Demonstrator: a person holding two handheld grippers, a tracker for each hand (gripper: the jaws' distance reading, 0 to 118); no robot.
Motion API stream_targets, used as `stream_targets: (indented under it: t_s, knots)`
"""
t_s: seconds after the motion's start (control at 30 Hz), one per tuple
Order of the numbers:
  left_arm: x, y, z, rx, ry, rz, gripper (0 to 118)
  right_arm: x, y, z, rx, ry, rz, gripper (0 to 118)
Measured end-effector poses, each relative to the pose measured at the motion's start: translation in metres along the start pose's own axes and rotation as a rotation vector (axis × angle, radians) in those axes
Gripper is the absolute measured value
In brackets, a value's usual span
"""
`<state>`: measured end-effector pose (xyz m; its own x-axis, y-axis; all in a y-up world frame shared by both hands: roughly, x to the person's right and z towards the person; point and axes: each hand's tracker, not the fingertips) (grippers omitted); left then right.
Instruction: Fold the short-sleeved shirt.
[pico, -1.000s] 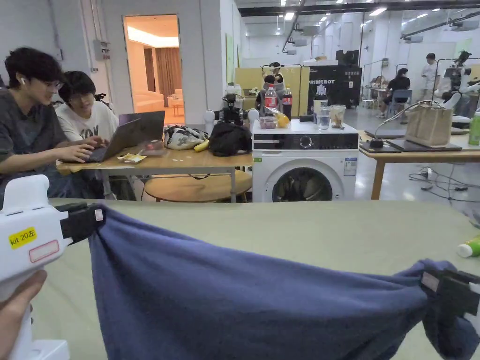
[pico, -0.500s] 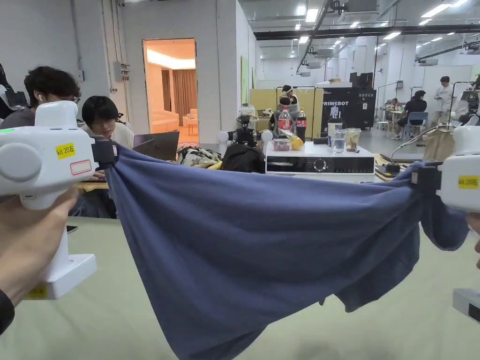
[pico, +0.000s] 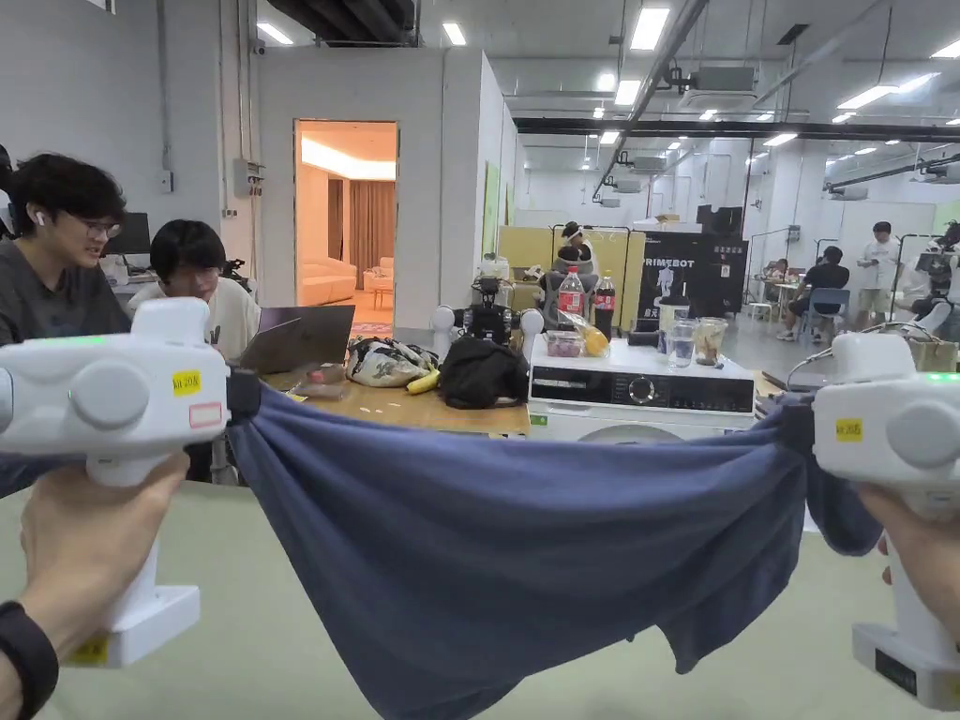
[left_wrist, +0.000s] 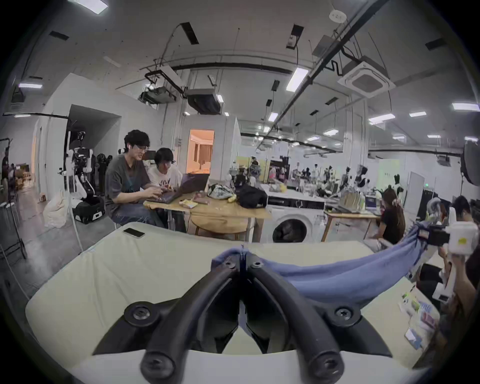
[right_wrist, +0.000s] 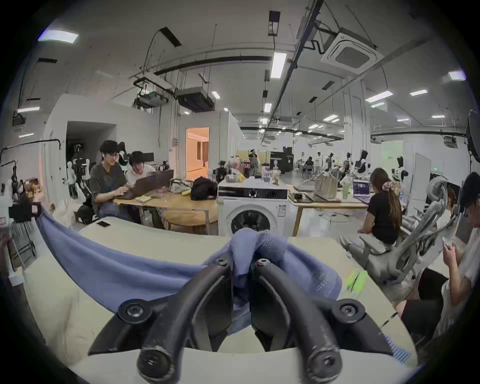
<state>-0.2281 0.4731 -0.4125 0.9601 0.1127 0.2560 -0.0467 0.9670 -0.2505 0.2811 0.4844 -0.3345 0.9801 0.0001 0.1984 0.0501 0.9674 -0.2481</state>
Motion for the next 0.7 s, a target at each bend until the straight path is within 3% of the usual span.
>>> stream_targets:
  t_s: [0.17, 0.23, 0.37, 0.43, 0.5, 0.63, 0.7]
  knots:
    - [-0.005, -0.07, 0.018, -0.062, -0.088, 0.05, 0, 0.012, -0.067, 0.002, -0.101, 0.034, -0.059, 7]
    - [-0.01, -0.105, 0.039, -0.076, -0.125, 0.092, 0, 0.021, -0.106, 0.028, -0.122, 0.092, -0.117, 7]
    - [-0.021, -0.178, 0.096, -0.144, -0.188, 0.116, 0, 0.042, -0.187, 0.074, -0.217, 0.079, -0.231, 7]
    - [-0.027, -0.212, 0.127, -0.21, -0.177, 0.125, 0, 0.055, -0.226, 0.092, -0.338, 0.097, -0.309, 7]
    - [-0.032, -0.241, 0.154, -0.259, -0.195, 0.146, 0, 0.061, -0.26, 0.115, -0.419, 0.065, -0.305, 7]
    - [-0.036, -0.282, 0.195, -0.319, -0.177, 0.158, 0, 0.059, -0.302, 0.157, -0.56, 0.093, -0.196, 6]
    - [-0.039, -0.295, 0.204, -0.373, -0.173, 0.165, 0, 0.056, -0.316, 0.174, -0.579, 0.084, -0.192, 4]
